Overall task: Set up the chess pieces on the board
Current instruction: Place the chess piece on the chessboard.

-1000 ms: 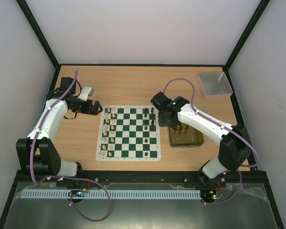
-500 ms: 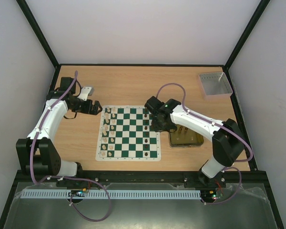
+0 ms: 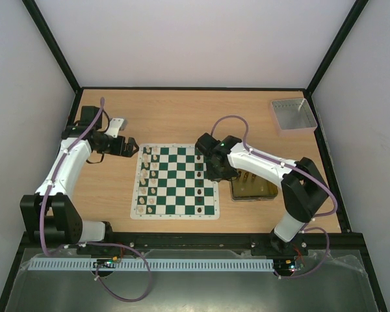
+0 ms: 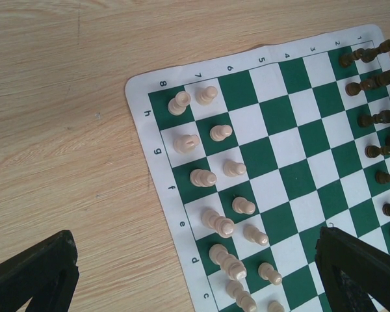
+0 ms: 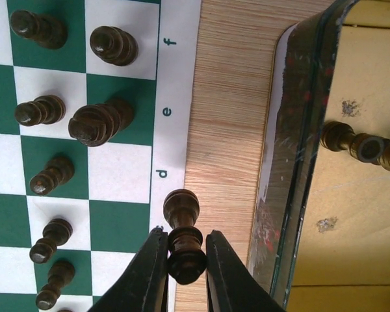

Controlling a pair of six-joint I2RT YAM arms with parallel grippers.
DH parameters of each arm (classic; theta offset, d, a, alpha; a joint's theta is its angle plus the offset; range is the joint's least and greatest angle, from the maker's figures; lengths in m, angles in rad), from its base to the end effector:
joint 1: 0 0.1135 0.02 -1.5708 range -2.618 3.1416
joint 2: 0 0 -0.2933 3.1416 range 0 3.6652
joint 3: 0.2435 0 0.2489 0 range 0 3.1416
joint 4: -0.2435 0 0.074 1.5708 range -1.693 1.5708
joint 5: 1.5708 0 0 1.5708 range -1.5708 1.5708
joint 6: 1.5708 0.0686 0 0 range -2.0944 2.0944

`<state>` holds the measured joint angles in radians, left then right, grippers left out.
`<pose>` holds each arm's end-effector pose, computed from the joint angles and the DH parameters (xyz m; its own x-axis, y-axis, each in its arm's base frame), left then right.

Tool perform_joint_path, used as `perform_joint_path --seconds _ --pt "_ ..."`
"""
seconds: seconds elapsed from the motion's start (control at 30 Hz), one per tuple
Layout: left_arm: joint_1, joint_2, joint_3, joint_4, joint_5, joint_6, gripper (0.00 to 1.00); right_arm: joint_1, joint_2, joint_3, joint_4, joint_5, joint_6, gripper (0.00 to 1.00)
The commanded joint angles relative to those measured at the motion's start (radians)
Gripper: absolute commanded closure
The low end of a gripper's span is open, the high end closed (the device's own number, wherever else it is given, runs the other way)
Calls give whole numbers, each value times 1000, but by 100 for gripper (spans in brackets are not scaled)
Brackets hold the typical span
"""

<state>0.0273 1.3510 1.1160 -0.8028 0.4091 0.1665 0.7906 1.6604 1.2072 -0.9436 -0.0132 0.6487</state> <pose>0.2752 -0.0198 0.2839 -0.8197 0.1297 -0.5579 0.3173 0.9138 -0.2537 0.2205 0.2241 0.2134 -0.9824 -0.1339 -0.1301 -0.1491 0.9821 0.1149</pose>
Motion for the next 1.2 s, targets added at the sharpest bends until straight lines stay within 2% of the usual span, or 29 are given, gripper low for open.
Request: perform_joint_path --seconds 0.0,0.5,1.17 --pt "6 -29 -14 -3 -5 -10 1 4 16 -10 14 15 -2 86" --pt "11 -36 -16 -3 -5 -10 1 5 30 -53 106 -53 21 86" --pt "16 -35 -19 -1 -4 -10 1 4 99 4 128 -75 19 86"
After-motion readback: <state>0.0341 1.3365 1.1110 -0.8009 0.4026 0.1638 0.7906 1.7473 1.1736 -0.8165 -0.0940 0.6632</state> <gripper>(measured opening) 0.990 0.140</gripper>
